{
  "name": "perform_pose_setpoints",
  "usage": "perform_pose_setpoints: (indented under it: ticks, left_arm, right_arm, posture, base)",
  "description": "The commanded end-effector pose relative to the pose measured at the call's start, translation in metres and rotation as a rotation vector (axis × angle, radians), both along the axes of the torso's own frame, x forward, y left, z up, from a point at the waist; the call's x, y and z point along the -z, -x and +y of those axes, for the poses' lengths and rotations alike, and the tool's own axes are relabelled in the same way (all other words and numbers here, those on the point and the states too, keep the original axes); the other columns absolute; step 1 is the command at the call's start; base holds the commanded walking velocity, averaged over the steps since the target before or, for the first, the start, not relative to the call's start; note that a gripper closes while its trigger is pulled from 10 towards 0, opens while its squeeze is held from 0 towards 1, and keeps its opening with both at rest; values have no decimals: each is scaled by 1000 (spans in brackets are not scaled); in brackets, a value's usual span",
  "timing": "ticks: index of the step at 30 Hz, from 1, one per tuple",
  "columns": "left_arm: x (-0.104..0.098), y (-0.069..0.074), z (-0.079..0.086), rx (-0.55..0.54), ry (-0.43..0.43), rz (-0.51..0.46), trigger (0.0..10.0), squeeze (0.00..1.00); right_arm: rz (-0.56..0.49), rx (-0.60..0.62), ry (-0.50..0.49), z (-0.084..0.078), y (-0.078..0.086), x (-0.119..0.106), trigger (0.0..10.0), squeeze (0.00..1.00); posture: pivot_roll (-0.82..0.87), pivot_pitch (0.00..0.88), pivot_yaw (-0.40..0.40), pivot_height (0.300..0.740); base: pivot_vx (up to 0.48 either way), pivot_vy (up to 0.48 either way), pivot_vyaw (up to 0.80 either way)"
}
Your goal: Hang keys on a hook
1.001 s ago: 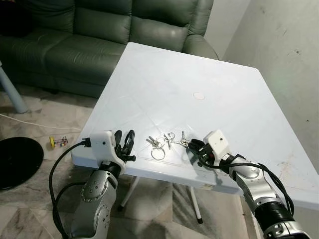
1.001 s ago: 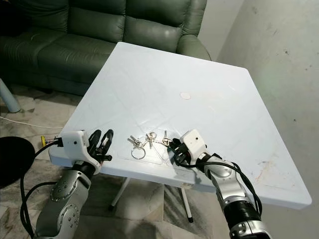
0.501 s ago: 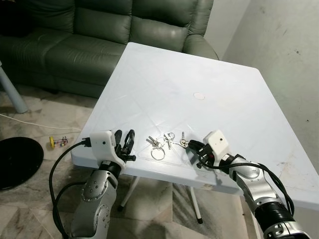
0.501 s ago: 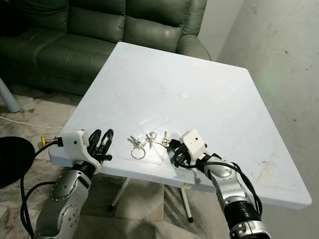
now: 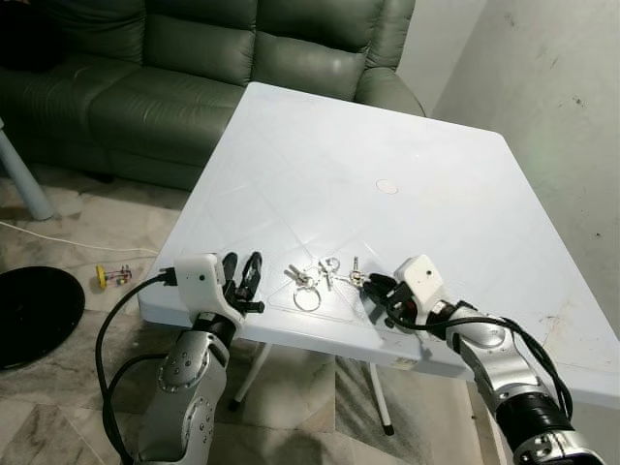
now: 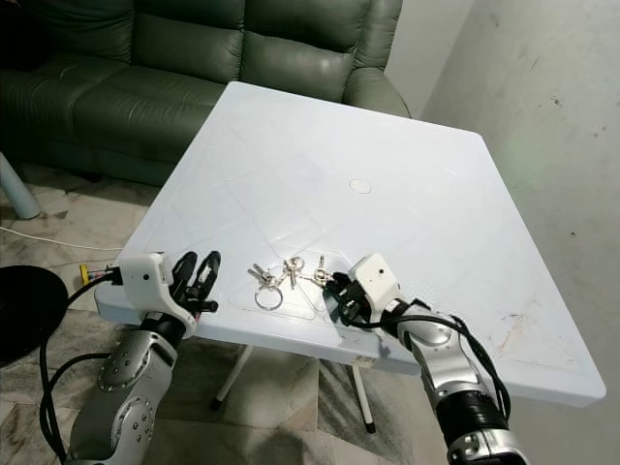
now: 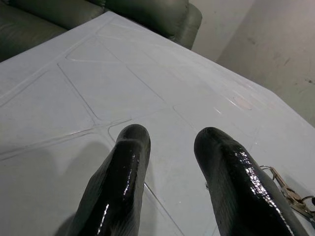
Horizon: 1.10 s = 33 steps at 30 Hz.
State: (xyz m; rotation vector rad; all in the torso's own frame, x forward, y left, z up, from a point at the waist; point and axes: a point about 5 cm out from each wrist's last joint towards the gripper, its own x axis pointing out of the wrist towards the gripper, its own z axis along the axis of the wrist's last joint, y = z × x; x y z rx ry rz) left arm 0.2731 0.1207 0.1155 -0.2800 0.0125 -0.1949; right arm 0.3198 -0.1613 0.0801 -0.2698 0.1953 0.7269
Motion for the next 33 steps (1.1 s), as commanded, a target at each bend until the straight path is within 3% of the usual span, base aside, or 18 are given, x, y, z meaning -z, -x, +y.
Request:
perform_pose_setpoints:
  ticks: [1, 12, 13, 14, 15, 16, 19, 20, 22, 23, 27, 33]
  left_arm:
    - [-5, -1, -8, 17, 20, -15, 10000, 0]
    - [-6, -1, -8, 17, 20, -16, 10000, 0]
    - [-6, -1, -8, 17, 21, -16, 10000, 0]
    - [-6, -1, -8, 17, 21, -16, 10000, 0]
    - [-6, -1, -8, 17, 21, -16, 10000, 0]
    - [-6, 0, -8, 16, 20, -16, 10000, 0]
    - [-6, 0, -8, 16, 20, -16, 10000, 0]
    - [-6, 0, -8, 16, 20, -16, 10000, 0]
    - [-6, 0, -8, 16, 20, -16, 10000, 0]
    - [-6, -1, -8, 15, 19, -16, 10000, 0]
    - [-6, -1, -8, 14, 19, -16, 10000, 0]
    - [-7, -3, -7, 9, 21, -17, 10000, 0]
  right_arm:
    - [3, 12, 15, -3, 0, 1, 10000, 0]
    - [-7, 14, 1, 1, 1, 0, 10000, 0]
    - [-2, 13, -4, 1, 1, 1, 9373, 0]
    - [-2, 13, -4, 1, 1, 1, 9373, 0]
    - [-5, 15, -4, 1, 2, 0, 6392, 0]
    - [-10, 22, 1, 1, 1, 0, 4784, 0]
    - [-8, 33, 2, 0, 1, 1, 4471, 0]
    - [-6, 35, -4, 0, 1, 1, 3098, 0]
    - [-6, 35, -4, 0, 1, 1, 3098, 0]
    - [-13, 42, -2, 0, 1, 0, 0, 0]
    - [-23, 46, -10, -1, 2, -1, 0, 0]
    - [-48, 111, -100, -4, -3, -11, 0, 0]
  posture:
    - [144, 74, -173, 740]
    - [146, 76, -172, 740]
    - [145, 77, -172, 740]
    - [145, 77, -172, 740]
    - [145, 78, -172, 740]
    - [145, 80, -171, 740]
    - [145, 80, -171, 740]
    - [145, 80, -171, 740]
    - [145, 80, -171, 740]
    - [145, 81, -172, 740]
    - [145, 81, -172, 740]
    - [145, 76, -168, 740]
  base:
    - [0, 0, 0]
    - [0, 0, 0]
    - [0, 0, 0]
    - [0, 0, 0]
    - [0, 0, 0]
    - [0, 0, 0]
    - [0, 0, 0]
    - [0, 0, 0]
    - [0, 0, 0]
    - [0, 0, 0]
    - [0, 0, 0]
    - [0, 0, 0]
